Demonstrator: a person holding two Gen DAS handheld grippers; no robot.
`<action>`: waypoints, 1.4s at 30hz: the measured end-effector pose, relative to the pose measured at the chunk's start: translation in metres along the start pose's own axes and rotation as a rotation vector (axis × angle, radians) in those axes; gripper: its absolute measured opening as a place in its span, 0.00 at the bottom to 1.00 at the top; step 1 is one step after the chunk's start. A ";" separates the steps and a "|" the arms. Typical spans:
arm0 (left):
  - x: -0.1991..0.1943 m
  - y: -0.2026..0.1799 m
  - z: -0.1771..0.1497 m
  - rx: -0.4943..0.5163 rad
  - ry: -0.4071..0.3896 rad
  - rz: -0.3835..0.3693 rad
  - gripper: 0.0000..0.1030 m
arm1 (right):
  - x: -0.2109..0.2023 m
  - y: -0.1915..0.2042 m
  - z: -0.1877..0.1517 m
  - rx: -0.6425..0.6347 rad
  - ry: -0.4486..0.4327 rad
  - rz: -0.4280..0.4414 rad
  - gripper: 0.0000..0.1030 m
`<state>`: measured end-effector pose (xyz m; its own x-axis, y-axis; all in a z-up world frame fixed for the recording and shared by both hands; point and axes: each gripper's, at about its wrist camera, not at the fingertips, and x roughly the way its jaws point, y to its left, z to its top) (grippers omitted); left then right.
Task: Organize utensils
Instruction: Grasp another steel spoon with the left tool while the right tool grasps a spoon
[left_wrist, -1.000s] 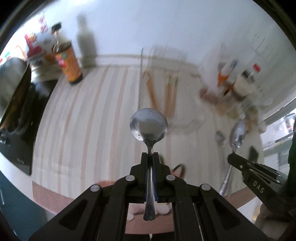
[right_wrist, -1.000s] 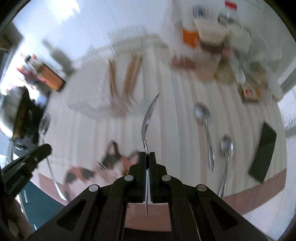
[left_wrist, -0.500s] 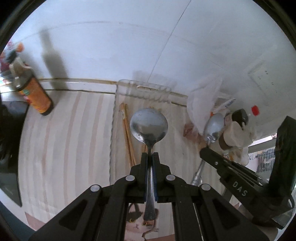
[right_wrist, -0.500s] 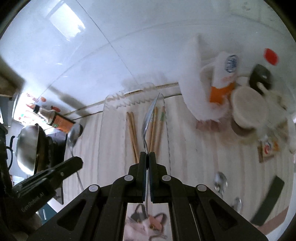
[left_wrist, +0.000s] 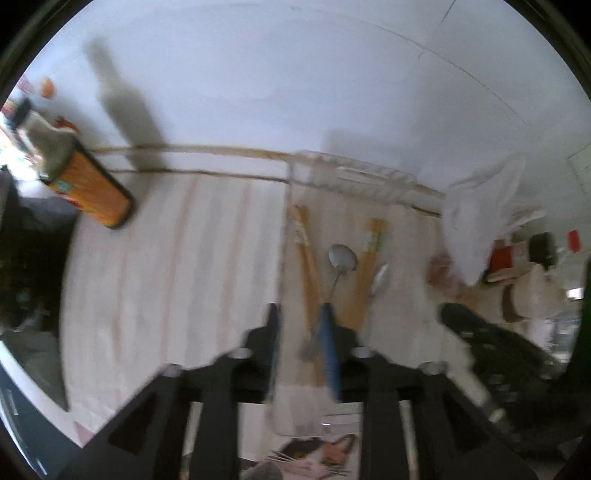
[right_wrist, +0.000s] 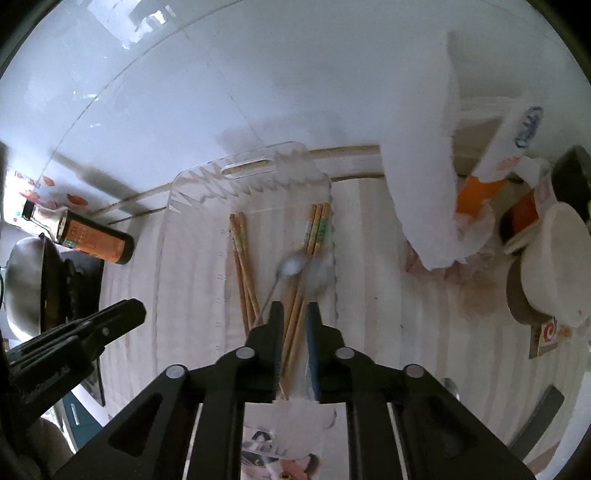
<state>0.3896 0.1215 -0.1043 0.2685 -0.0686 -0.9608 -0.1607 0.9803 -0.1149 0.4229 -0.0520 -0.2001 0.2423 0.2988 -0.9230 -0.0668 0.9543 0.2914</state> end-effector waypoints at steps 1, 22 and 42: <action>-0.005 0.001 -0.004 0.004 -0.028 0.034 0.51 | -0.006 -0.004 -0.002 0.005 -0.013 -0.008 0.16; 0.014 -0.071 -0.154 0.133 -0.122 0.260 1.00 | -0.020 -0.202 -0.207 0.258 0.087 -0.250 0.46; 0.114 -0.201 -0.170 0.168 0.221 -0.033 0.70 | 0.015 -0.292 -0.185 0.283 0.132 -0.281 0.06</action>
<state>0.2911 -0.1145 -0.2334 0.0547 -0.1217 -0.9911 0.0091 0.9926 -0.1213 0.2674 -0.3248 -0.3456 0.0854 0.0432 -0.9954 0.2569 0.9643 0.0639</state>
